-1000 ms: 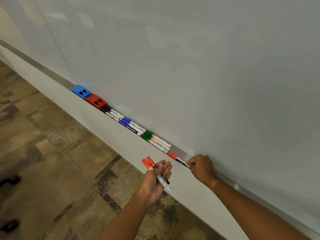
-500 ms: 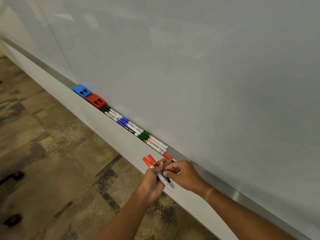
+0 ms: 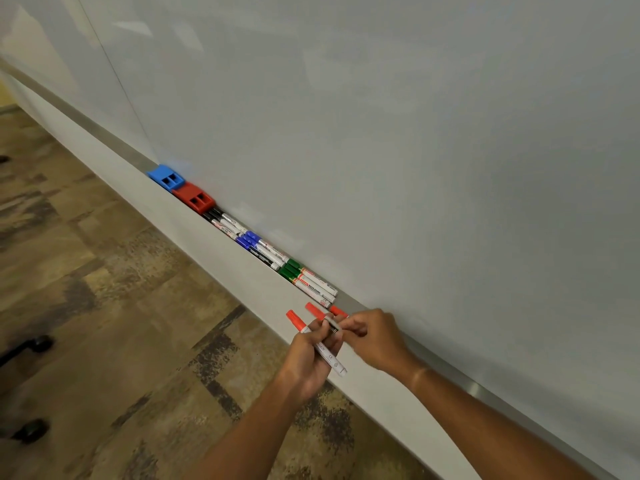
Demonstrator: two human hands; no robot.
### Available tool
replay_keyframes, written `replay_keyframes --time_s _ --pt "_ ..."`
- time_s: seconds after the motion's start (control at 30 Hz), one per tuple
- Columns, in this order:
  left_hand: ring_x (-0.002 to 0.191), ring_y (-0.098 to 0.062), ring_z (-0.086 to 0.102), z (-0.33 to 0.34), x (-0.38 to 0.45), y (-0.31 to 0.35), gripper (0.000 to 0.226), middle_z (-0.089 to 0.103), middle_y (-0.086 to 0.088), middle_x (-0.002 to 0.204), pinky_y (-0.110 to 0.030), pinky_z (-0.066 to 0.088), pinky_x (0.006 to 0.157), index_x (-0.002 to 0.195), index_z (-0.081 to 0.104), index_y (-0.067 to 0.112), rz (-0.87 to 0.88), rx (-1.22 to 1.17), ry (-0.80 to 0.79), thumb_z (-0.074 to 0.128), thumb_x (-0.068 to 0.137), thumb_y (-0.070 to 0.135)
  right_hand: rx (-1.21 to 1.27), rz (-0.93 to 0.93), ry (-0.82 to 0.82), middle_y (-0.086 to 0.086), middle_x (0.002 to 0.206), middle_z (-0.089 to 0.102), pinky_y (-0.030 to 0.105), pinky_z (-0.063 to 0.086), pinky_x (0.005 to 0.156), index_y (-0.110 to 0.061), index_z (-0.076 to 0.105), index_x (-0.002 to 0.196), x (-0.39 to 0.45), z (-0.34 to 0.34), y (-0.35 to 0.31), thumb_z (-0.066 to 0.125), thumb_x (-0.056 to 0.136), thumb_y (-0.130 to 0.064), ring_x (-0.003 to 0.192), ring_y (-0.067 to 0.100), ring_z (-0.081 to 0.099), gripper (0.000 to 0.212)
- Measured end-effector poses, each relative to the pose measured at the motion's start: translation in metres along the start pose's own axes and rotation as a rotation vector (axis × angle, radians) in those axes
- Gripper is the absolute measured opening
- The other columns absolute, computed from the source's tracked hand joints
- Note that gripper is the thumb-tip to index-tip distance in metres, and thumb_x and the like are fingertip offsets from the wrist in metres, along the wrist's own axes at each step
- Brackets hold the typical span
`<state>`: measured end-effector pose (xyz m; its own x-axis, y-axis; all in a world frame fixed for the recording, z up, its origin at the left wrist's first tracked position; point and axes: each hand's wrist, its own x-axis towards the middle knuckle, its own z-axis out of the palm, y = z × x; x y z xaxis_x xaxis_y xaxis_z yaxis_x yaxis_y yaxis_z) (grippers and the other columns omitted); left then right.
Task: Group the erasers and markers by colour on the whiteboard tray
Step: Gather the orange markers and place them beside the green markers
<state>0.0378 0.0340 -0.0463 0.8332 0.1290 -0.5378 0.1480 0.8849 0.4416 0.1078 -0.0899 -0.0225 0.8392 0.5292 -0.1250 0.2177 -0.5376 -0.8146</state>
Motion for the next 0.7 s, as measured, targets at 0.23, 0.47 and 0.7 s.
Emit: replay_keyframes --time_s 0.23,0.47,0.7 --pt "0.113 -0.025 0.062 -0.009 -0.001 0.005 0.03 0.07 -0.014 0.115 -0.037 0.042 0.105 0.117 0.058 0.001 0.028 0.061 0.073 0.034 0.099 0.0 -0.649 0.03 0.188 0.008 0.072 0.07 0.024 0.036 0.052 -0.018 0.047 0.061 0.005 -0.017 0.012 0.059 0.09 -0.02 0.066 0.028 0.063 0.031" --pt "0.114 -0.026 0.062 -0.012 -0.005 0.009 0.029 0.07 -0.015 0.115 -0.037 0.043 0.103 0.115 0.059 0.001 0.031 0.051 0.081 0.035 0.097 0.0 -0.764 0.135 0.153 0.007 0.081 0.071 0.023 0.037 0.052 -0.014 0.059 0.07 0.006 -0.014 0.009 0.06 0.089 -0.013 0.078 0.028 0.068 0.018" --pt "0.113 -0.027 0.063 -0.009 -0.007 0.011 0.027 0.071 -0.016 0.114 -0.038 0.043 0.105 0.114 0.06 0.0 0.023 0.056 0.088 0.038 0.098 -0.001 -0.735 0.151 0.123 0.005 0.079 0.072 0.021 0.041 0.054 -0.012 0.066 0.077 0.009 -0.012 0.01 0.06 0.085 -0.007 0.076 0.024 0.069 0.012"
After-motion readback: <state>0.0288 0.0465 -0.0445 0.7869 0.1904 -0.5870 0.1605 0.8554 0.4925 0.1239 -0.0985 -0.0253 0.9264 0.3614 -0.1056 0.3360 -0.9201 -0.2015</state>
